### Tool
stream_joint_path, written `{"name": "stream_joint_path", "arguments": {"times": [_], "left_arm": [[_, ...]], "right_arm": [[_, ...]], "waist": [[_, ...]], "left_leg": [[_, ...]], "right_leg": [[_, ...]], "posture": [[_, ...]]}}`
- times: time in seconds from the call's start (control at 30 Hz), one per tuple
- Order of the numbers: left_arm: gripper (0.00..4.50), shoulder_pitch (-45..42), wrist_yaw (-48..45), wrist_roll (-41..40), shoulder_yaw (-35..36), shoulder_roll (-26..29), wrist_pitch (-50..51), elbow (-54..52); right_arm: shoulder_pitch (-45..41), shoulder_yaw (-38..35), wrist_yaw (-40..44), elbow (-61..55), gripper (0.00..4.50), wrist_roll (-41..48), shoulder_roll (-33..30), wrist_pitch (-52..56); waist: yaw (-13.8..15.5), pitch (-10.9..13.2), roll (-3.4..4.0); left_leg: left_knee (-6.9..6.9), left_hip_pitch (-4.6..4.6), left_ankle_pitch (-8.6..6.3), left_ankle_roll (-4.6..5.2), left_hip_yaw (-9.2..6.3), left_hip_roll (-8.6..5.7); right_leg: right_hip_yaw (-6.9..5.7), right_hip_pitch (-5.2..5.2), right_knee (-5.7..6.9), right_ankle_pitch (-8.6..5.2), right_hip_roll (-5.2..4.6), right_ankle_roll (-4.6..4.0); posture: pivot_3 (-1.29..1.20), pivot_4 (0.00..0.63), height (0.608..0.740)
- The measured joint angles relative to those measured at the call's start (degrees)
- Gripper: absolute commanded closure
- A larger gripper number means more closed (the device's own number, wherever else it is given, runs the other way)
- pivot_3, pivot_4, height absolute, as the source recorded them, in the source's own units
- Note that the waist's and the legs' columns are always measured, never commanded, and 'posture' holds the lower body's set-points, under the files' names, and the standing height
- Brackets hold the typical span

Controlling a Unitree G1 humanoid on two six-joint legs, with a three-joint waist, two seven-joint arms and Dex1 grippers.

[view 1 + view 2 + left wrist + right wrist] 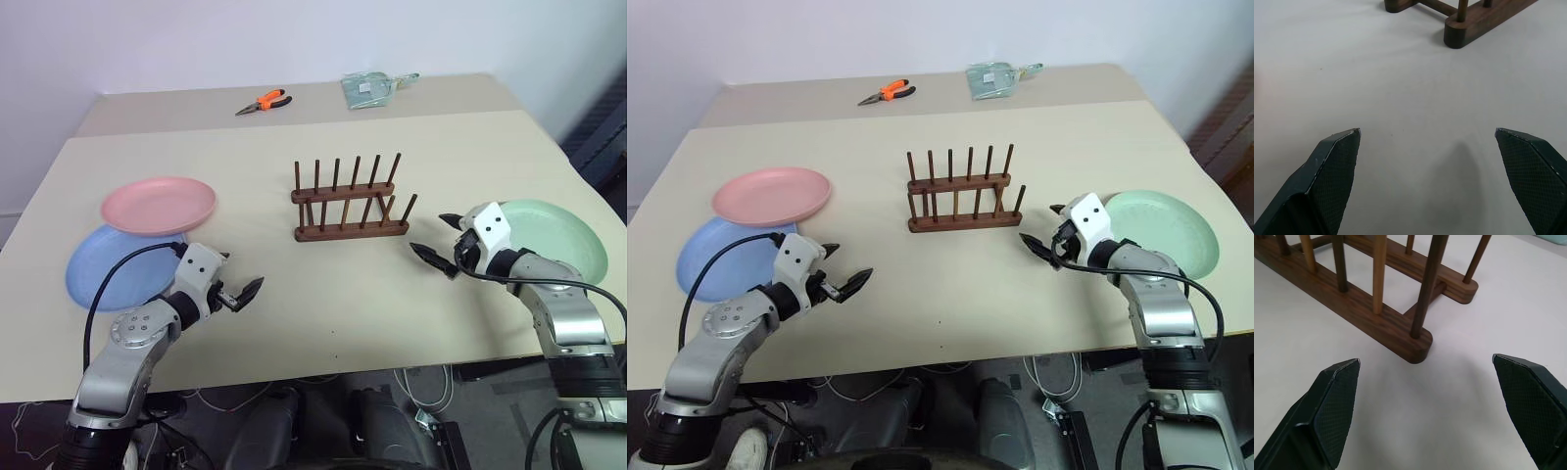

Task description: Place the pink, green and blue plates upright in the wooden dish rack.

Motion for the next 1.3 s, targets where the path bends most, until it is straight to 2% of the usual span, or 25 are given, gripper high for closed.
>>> {"name": "stream_joint_path", "arguments": {"times": [0.37,0.6,0.77,0.97,1.07,1.27,1.3], "left_arm": [[0.00,-4.3,0.3,0.1,-2.3,-1.1,-0.3,2.4],[0.00,-15.1,-4.5,2.5,-9.1,-1.4,-3.4,15.1],[0.00,-31.2,-11.4,6.1,-15.8,-7.8,-12.7,38.2],[0.00,-44.8,-18.1,9.2,-17.4,-13.3,-24.4,62.1],[0.78,-47.4,-20.9,9.9,-17.4,-14.3,-27.8,67.6],[3.57,-47.9,-24.6,10.8,-17.3,-15.0,-31.1,69.6],[3.57,-47.4,-25.3,11.0,-17.1,-14.5,-31.2,68.8]], "right_arm": [[-2.1,2.0,-0.2,0.3,0.02,-1.1,1.0,0.2],[1.0,3.9,-1.0,-2.7,0.02,-2.4,1.1,1.7],[7.6,3.4,-5.3,-9.6,0.02,-3.3,3.3,1.9],[14.8,1.0,-9.7,-17.9,0.02,-3.3,3.5,4.6],[16.8,0.2,-10.8,-19.8,0.00,-3.3,3.5,5.3],[16.9,-0.2,-11.3,-20.4,0.00,-3.3,3.4,5.6],[16.8,-0.2,-11.1,-20.4,0.00,-3.3,3.2,5.5]], "waist": [[0.1,0.0,-0.01],[-0.1,0.0,0.00],[1.7,0.0,0.01],[1.5,0.0,-0.01],[1.5,0.0,-0.01],[1.5,0.0,-0.02],[1.4,0.0,-0.02]], "left_leg": [[0.04,-0.01,-0.01,0.01,-0.01,0.00],[0.02,-0.02,-0.01,0.03,0.01,-0.02],[0.13,-0.05,0.04,-0.06,-0.11,-0.04],[0.14,-0.14,-0.03,0.07,-0.07,-0.09],[0.17,-0.13,-0.02,0.06,-0.08,-0.08],[0.19,-0.13,0.02,0.14,-0.08,-0.08],[0.19,-0.13,0.02,0.14,-0.09,-0.08]], "right_leg": [[-0.02,0.02,-0.02,0.08,0.01,0.13],[0.01,-0.01,-0.02,0.10,0.00,0.18],[-0.14,0.03,0.00,0.11,0.00,0.17],[-0.11,-0.02,-0.07,0.13,-0.05,0.22],[-0.12,0.00,-0.04,0.13,-0.04,0.23],[-0.12,0.02,-0.05,0.15,-0.04,0.25],[-0.12,0.02,-0.05,0.15,-0.03,0.26]], "posture": [[0.00,0.150,0.727],[0.00,0.150,0.727],[0.00,0.150,0.727],[0.00,0.150,0.727],[0.00,0.150,0.727],[0.00,0.150,0.727],[0.00,0.150,0.727]]}}
